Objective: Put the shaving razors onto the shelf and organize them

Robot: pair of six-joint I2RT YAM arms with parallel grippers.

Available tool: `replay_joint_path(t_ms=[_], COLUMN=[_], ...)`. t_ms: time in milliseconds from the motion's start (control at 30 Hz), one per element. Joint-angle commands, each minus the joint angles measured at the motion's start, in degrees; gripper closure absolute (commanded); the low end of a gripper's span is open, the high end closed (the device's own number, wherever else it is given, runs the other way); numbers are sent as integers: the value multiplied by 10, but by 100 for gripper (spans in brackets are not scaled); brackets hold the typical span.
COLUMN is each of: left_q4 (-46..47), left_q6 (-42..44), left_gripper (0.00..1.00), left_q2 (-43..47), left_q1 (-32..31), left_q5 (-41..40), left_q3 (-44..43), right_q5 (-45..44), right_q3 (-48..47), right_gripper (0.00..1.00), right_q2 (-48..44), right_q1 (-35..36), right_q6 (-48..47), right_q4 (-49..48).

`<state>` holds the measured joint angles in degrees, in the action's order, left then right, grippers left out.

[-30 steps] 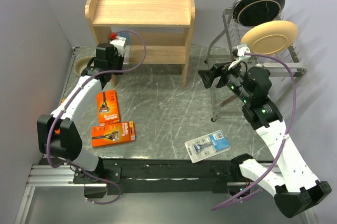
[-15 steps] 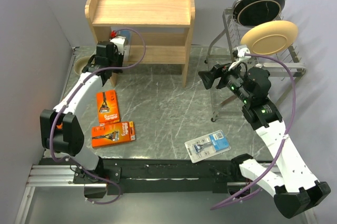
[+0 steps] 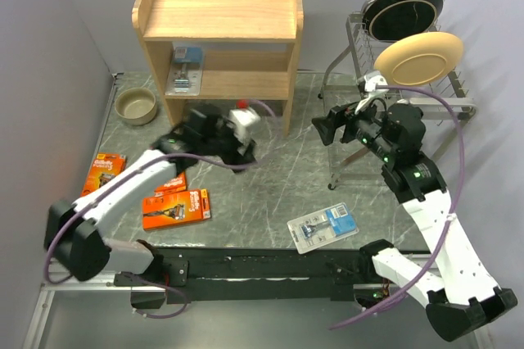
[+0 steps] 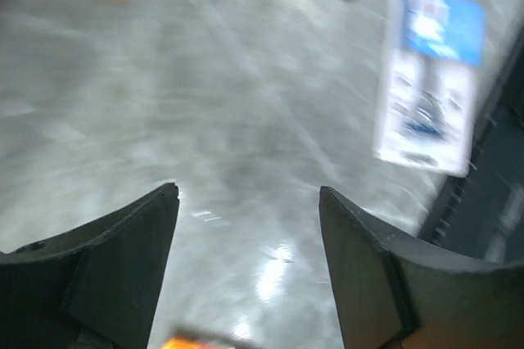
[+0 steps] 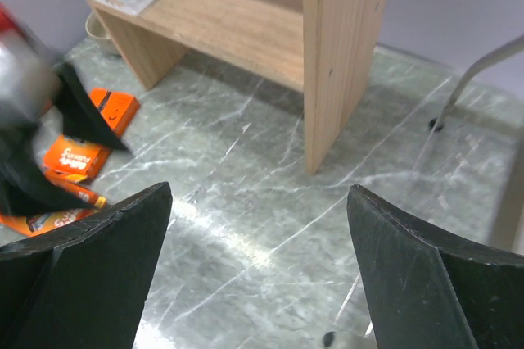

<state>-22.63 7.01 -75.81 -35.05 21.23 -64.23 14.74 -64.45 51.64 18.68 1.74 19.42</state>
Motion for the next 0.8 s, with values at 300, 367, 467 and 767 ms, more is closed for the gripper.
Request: replay_joint_path(t_ms=[300, 367, 467, 767], left_q4=[184, 192, 210, 228], left_q6=[-132, -144, -166, -205], left_gripper=[26, 27, 28, 24], left_q2=[-158, -174, -197, -286], left_q1=[-259, -288, -322, -373], left_q5=[-73, -73, -89, -173], left_q3=[47, 48, 38, -28], right_q5=[-67, -67, -73, -50], right_q3=[-103, -111, -118, -139], right_gripper=[5, 5, 5, 7], right_q2=[-53, -52, -51, -68], right_q1=[-6, -5, -6, -22], right_q6=[-54, -63, -72, -60], right_q4=[55, 61, 65, 64])
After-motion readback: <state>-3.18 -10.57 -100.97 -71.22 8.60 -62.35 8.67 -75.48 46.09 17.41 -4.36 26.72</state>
